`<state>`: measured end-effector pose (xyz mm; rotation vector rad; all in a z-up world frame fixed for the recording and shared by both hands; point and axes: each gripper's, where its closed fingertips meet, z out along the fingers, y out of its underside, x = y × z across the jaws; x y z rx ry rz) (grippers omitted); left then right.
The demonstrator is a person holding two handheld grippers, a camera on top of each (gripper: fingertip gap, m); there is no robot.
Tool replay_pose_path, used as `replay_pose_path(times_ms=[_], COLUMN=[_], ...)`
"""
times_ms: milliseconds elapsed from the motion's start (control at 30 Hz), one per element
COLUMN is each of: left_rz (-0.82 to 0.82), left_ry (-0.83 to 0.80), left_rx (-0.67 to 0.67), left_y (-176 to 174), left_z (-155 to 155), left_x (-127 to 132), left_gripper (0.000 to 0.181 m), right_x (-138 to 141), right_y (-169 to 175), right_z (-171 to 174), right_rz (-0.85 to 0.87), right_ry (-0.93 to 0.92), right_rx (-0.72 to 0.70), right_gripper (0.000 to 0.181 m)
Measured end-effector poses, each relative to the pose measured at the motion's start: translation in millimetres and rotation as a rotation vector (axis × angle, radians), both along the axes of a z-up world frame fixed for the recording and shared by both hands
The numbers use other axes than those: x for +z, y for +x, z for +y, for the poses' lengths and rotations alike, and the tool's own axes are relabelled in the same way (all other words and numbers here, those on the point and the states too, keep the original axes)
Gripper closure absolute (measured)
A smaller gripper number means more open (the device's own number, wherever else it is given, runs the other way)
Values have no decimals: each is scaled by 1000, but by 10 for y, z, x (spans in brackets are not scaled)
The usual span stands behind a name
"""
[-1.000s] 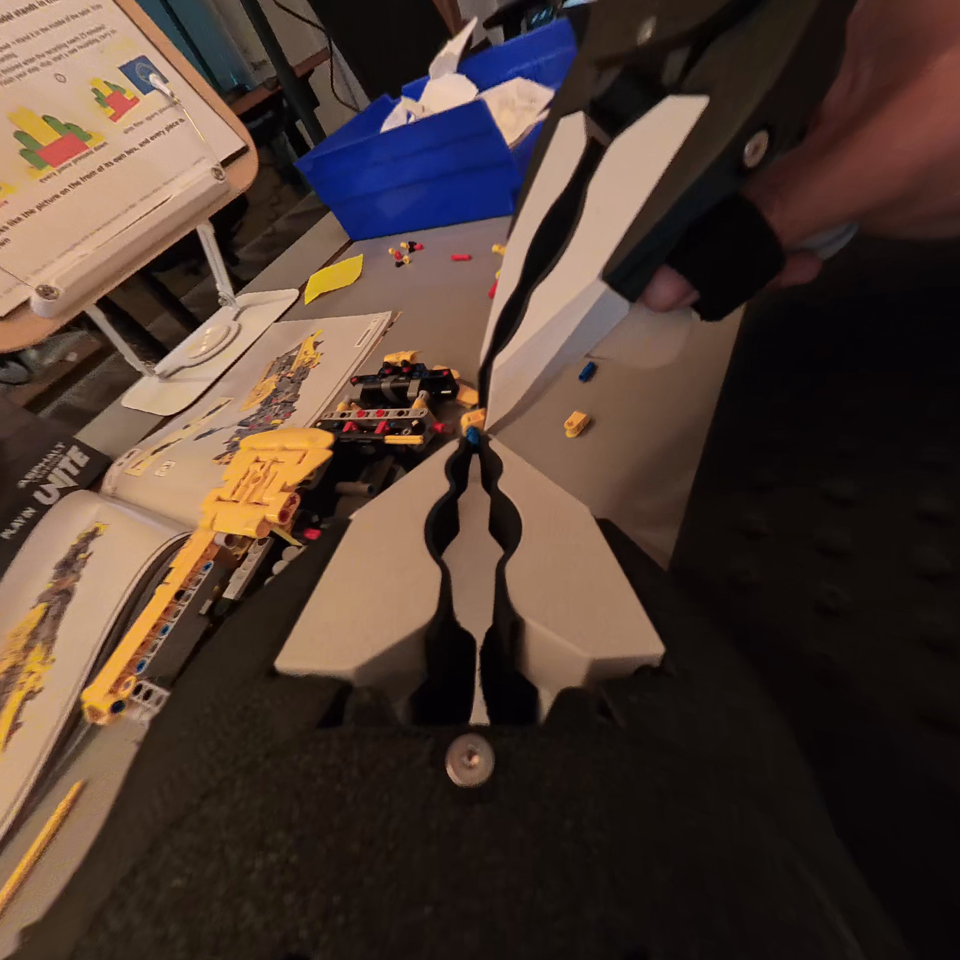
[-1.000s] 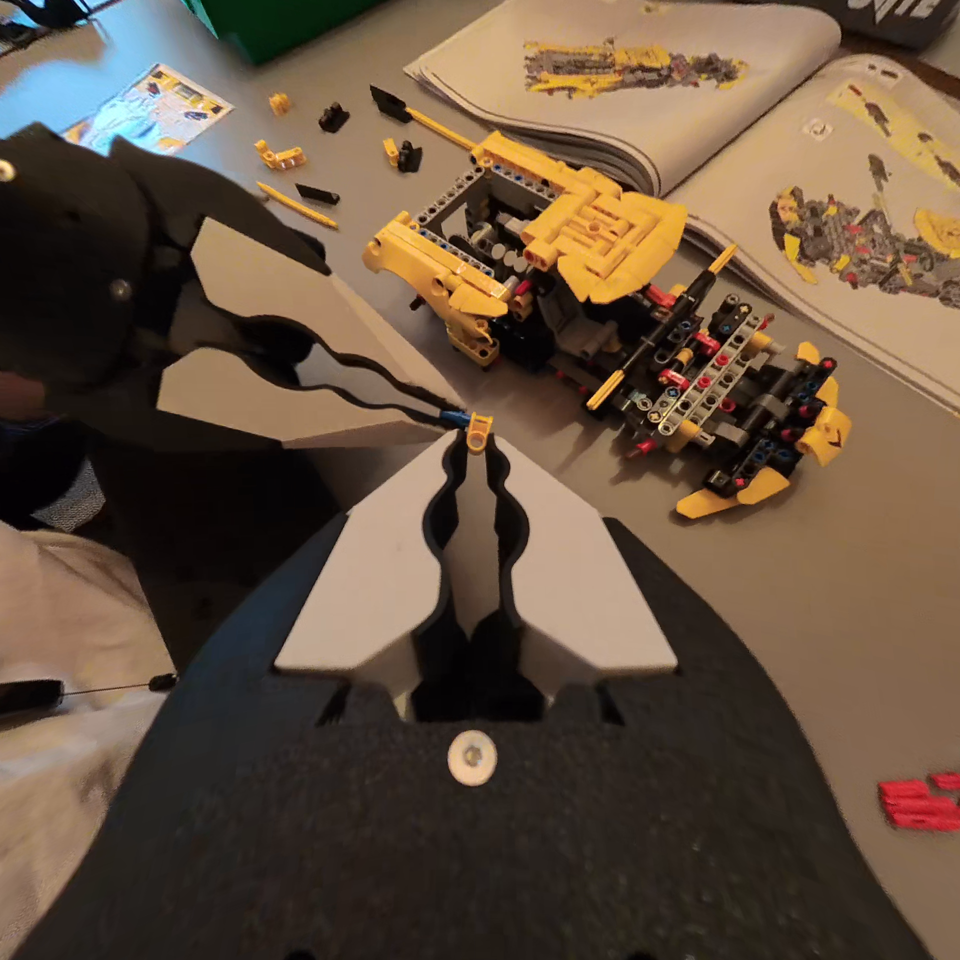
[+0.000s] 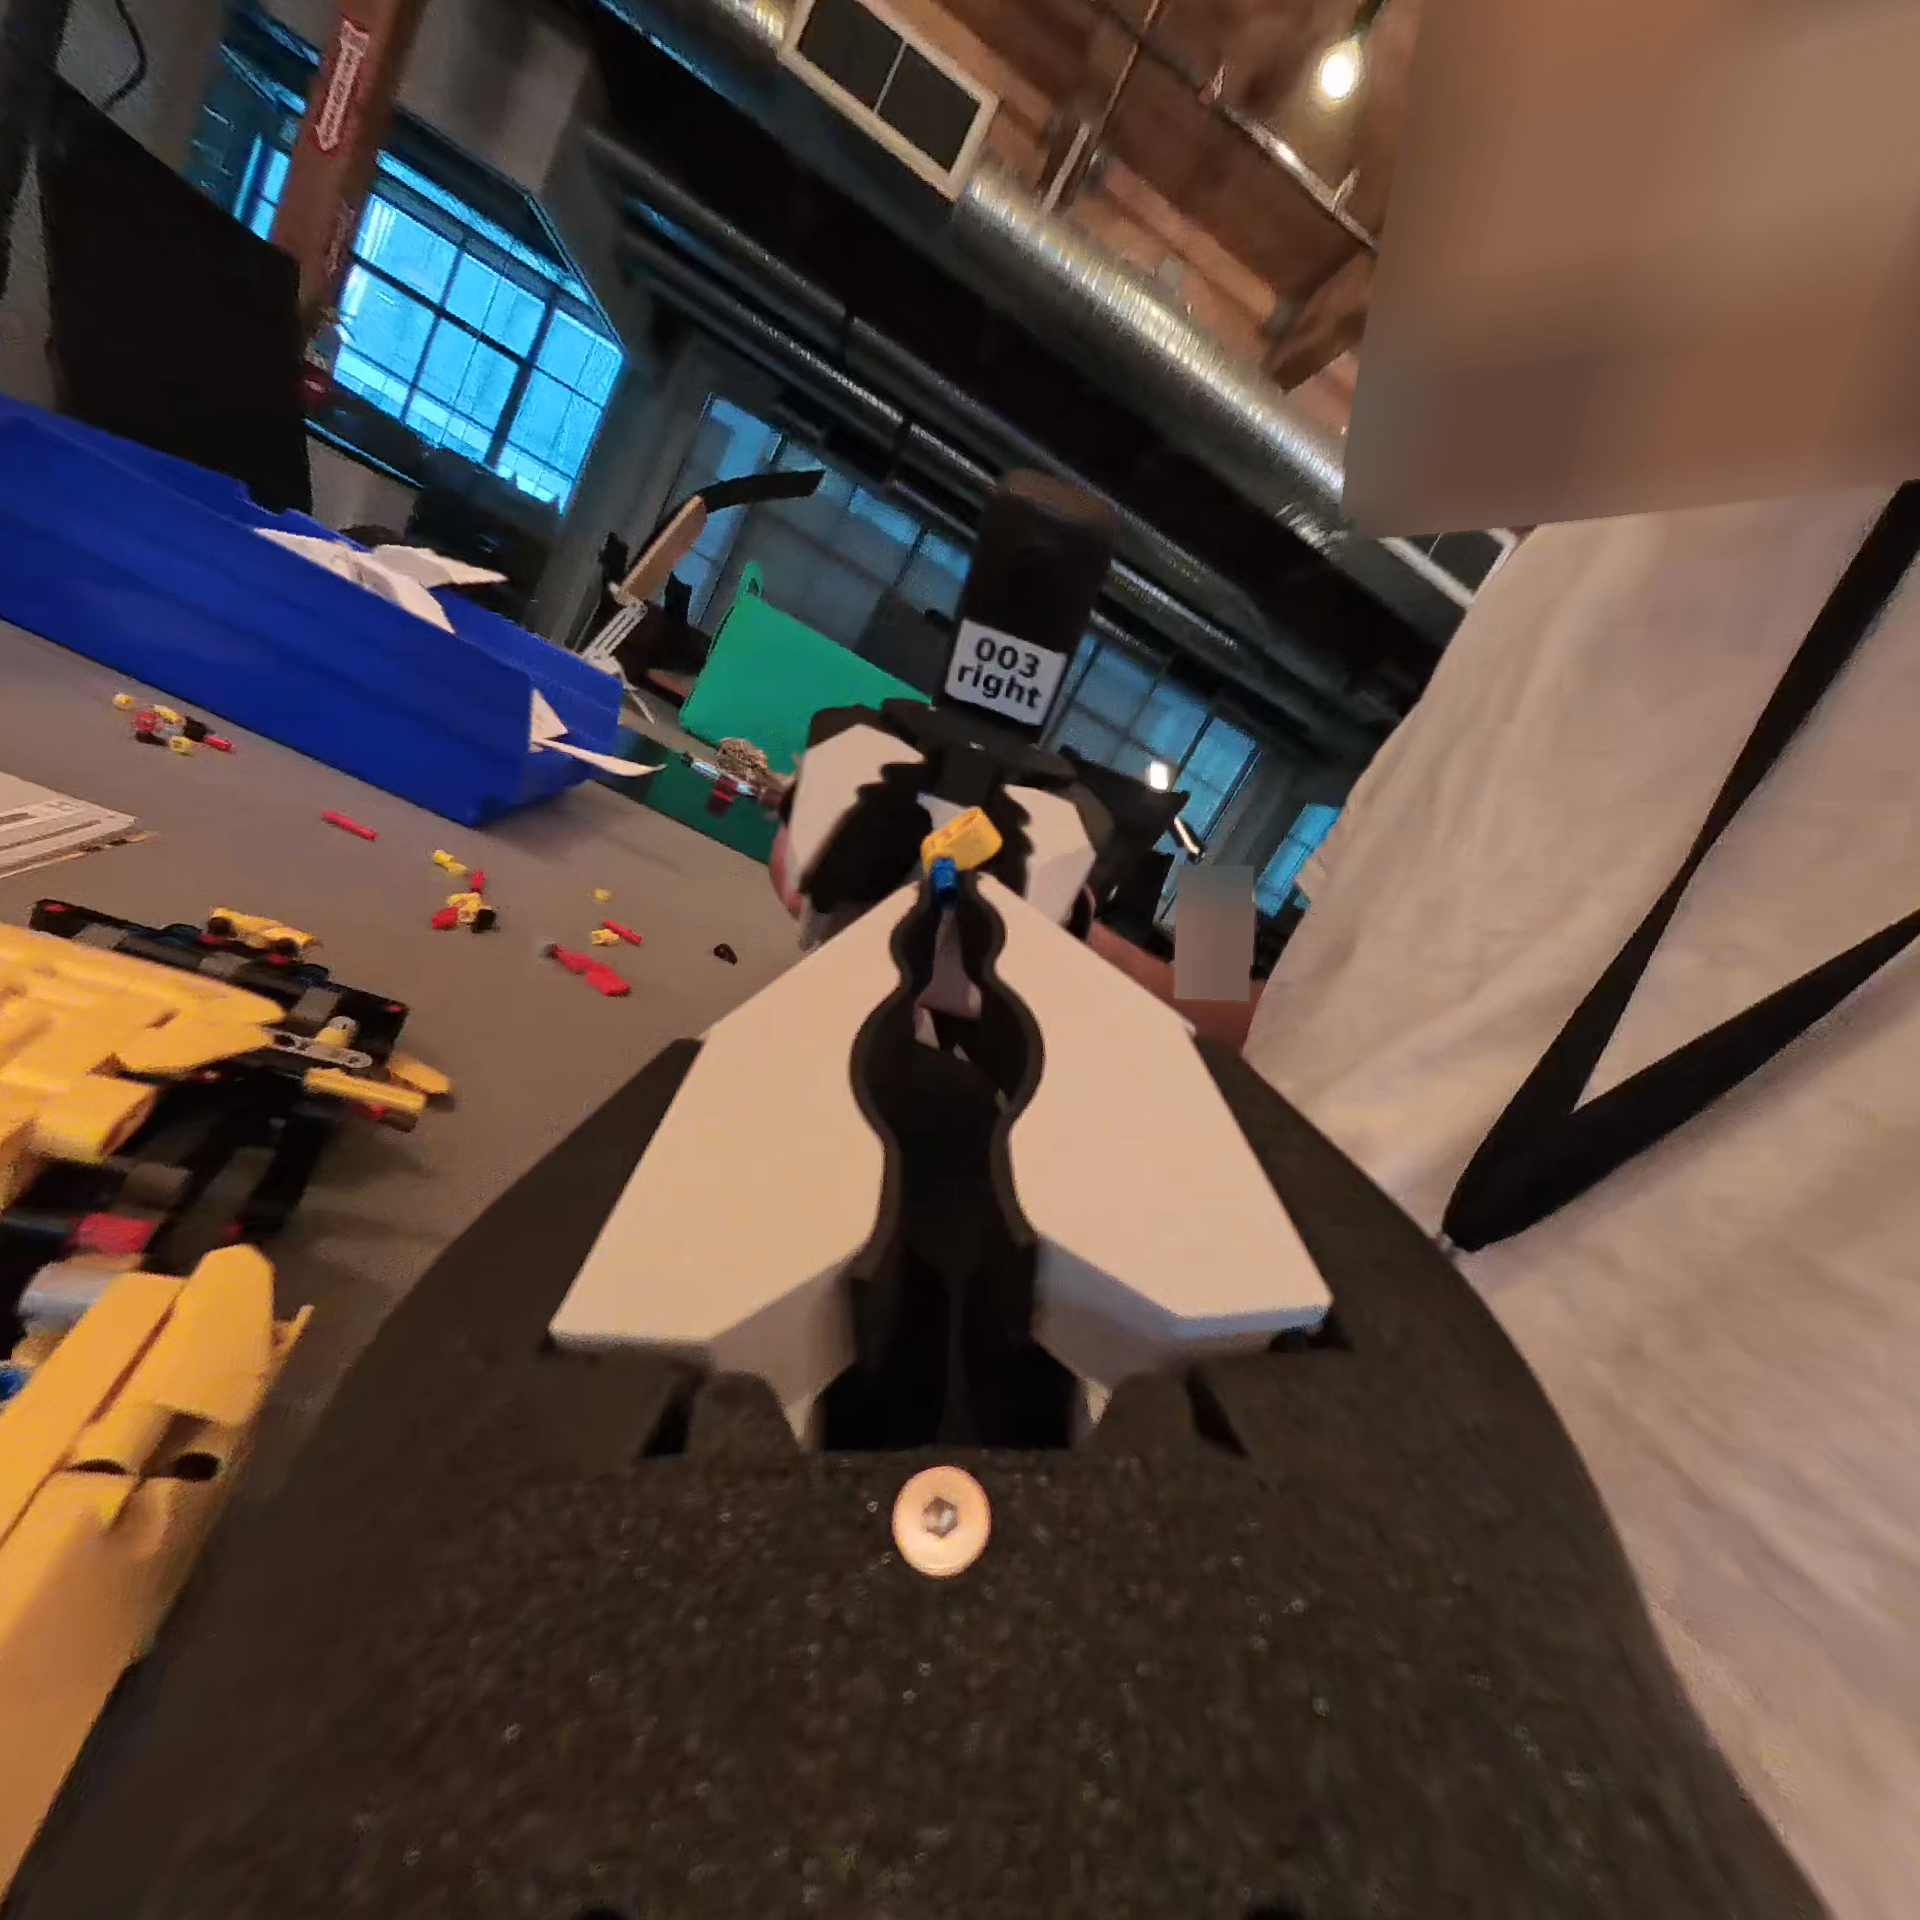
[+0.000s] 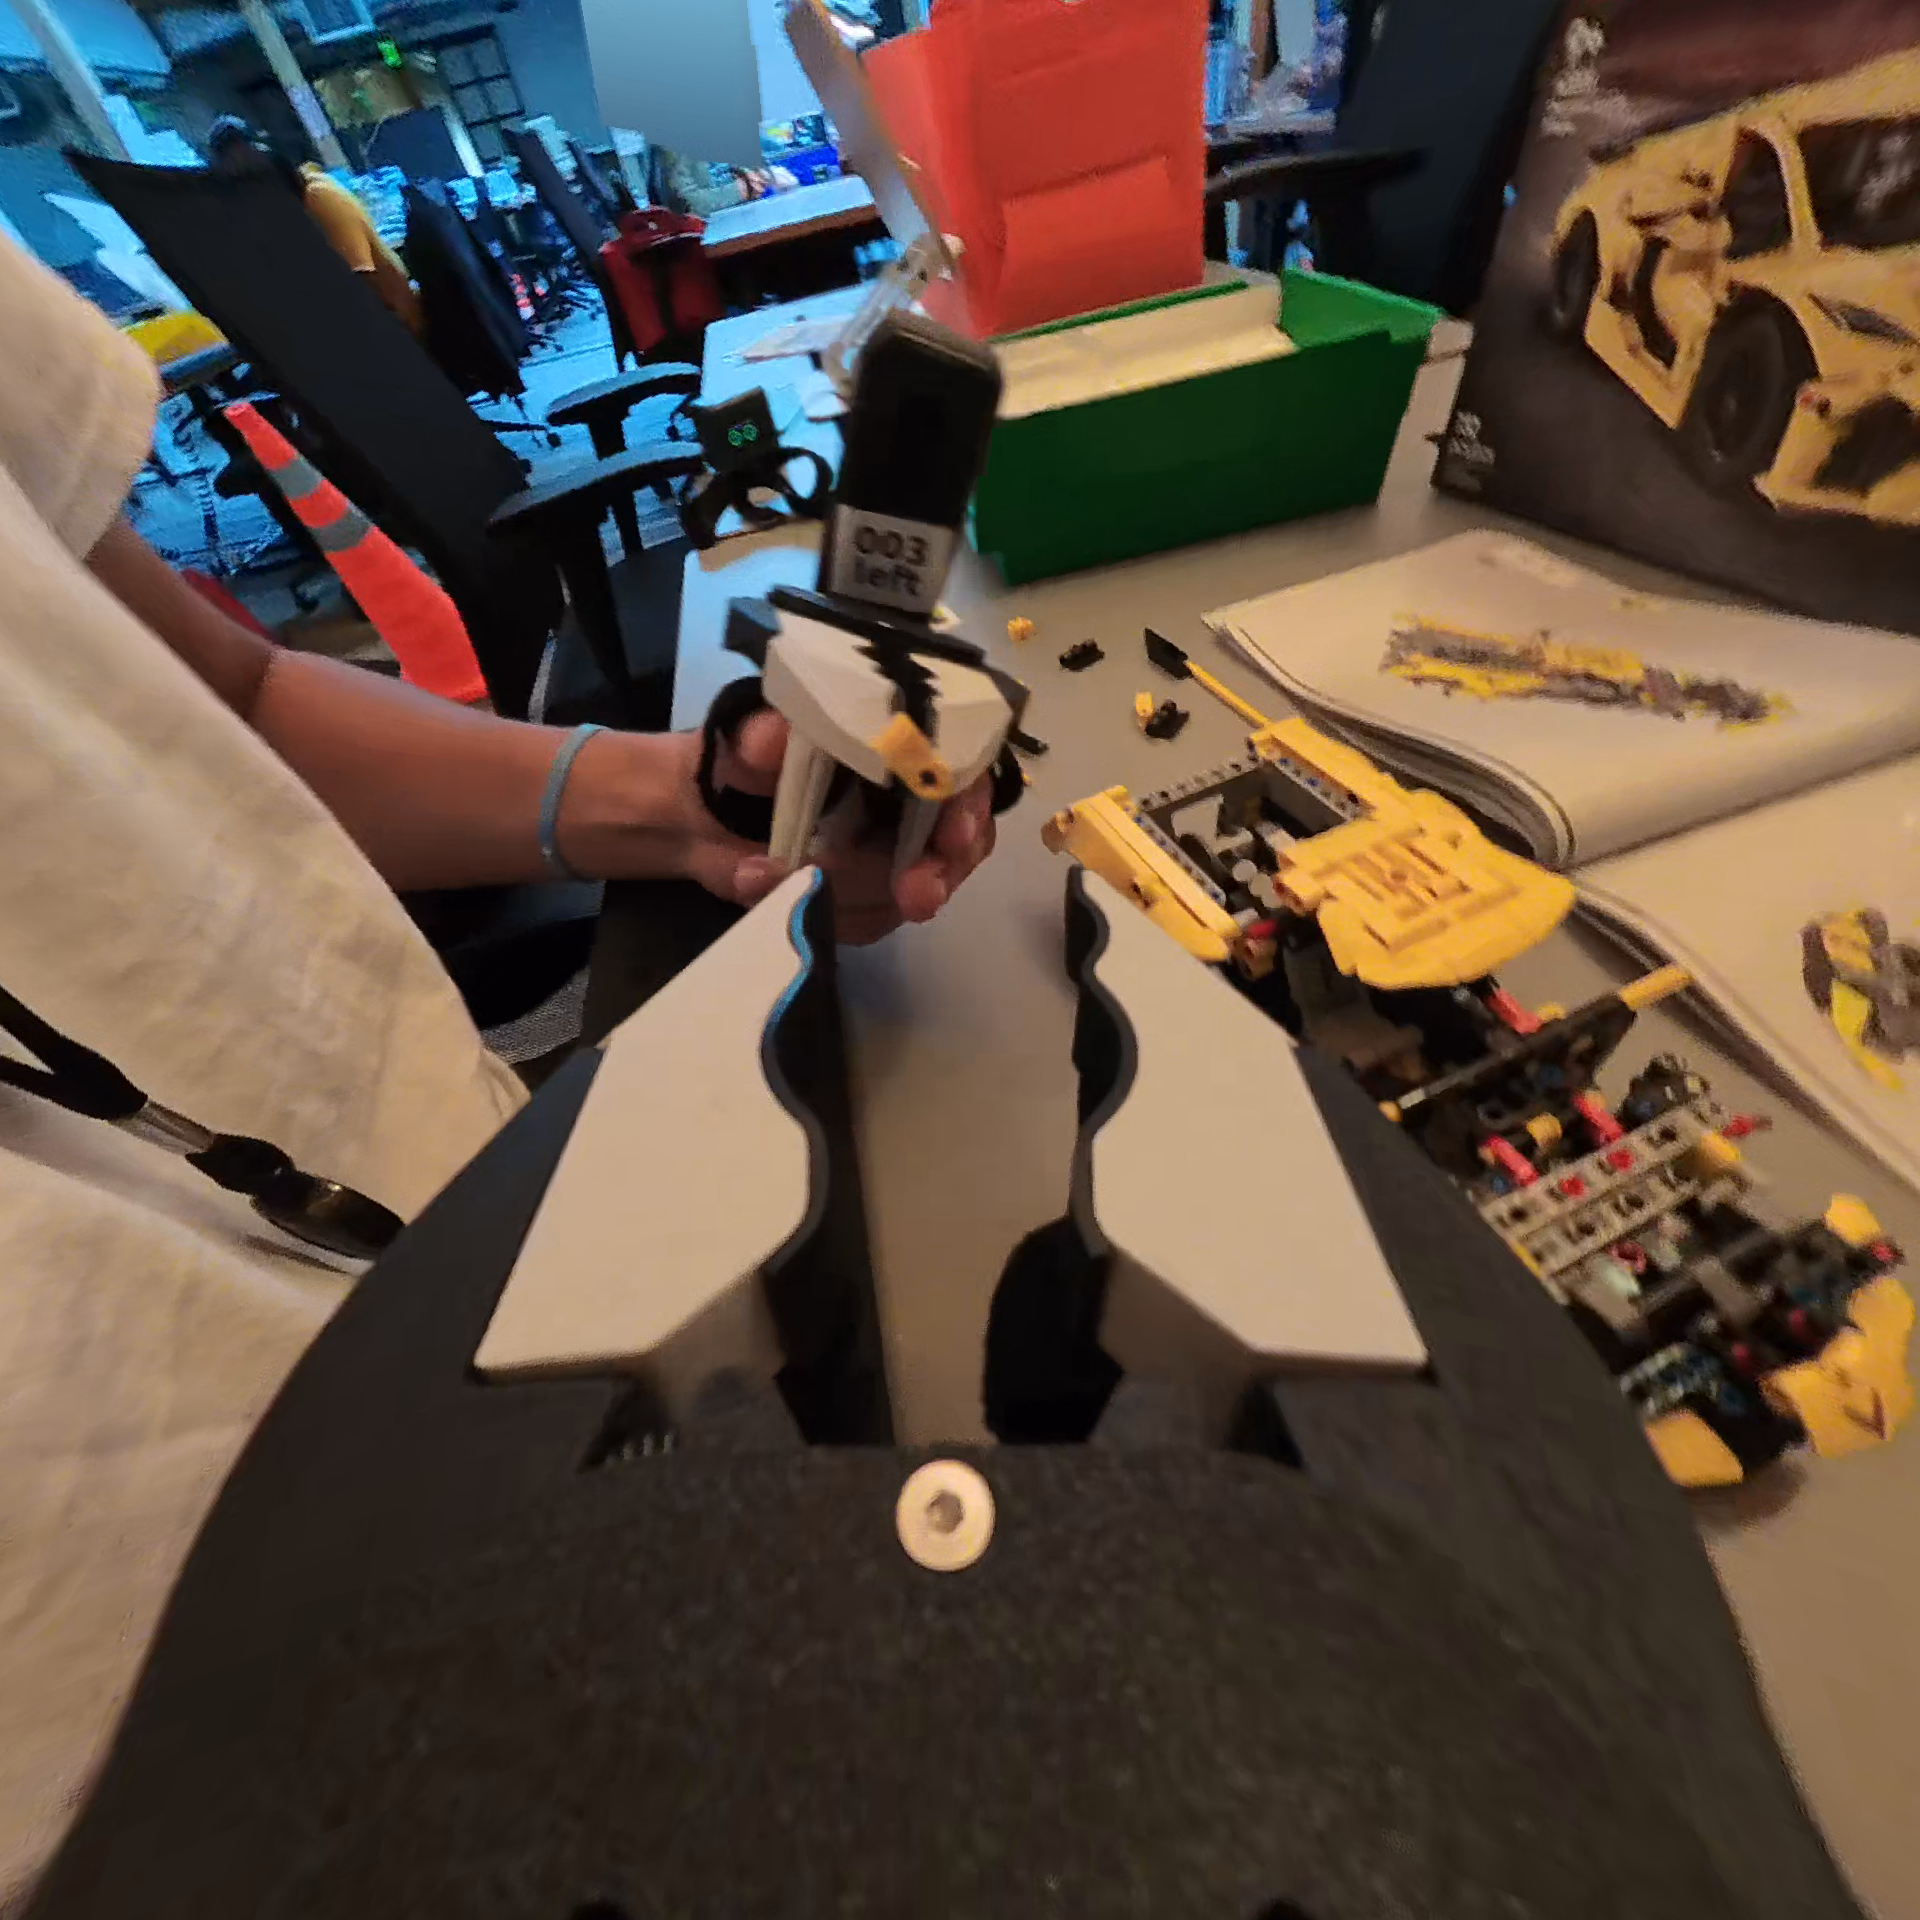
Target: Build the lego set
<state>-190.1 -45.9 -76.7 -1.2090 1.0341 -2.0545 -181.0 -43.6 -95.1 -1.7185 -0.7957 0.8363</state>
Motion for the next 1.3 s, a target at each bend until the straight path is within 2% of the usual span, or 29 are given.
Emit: replay_pose_path(times_ms=[133, 267, 333, 433, 500, 733, 867, 1033, 1133, 1300], left_rz=[-10, -19, -16, -20, -23, -33, -7, 25, 35, 45], left_ry=[-54, -79, -61, -29, -34, -63, 11, 202, 264, 384], left_rx=[-23, -33, -15, -12, -24, -28, 16, 171, 219, 257], left_y=[-14, -18, -9, 3, 0, -13, 30, 83, 88, 112], left_z=[34, 56, 58, 19, 4, 40, 13, 27, 42, -33], left_x=[-4, 4, -5, -8, -2, 11, -34, -96, -107, -136], left_gripper=[178, 178, 178, 178, 178, 178, 178, 178, 177, 177], right_x=[82, 110, 108, 159, 222, 156, 171, 64, 84, 35], right_y=[-133, -83, -42, -48, -67, -107, -104, -10, -18, -59], right_z=[-18, 35, 54, 5, -40, -13, 14, 73, 25, -22], right_rz=[16, 6, 30, 166, 230, 113, 124, 152, 248, 290], right_ry=[49, 50, -28, -223, -260, -175, -167, -311, -412, -491], right_rx=[45, 23, 9, 43, 72, 26, 10, -49, -6, 25], right_gripper=[138, 142, 150, 154, 156, 155, 155, 159, 162, 165])
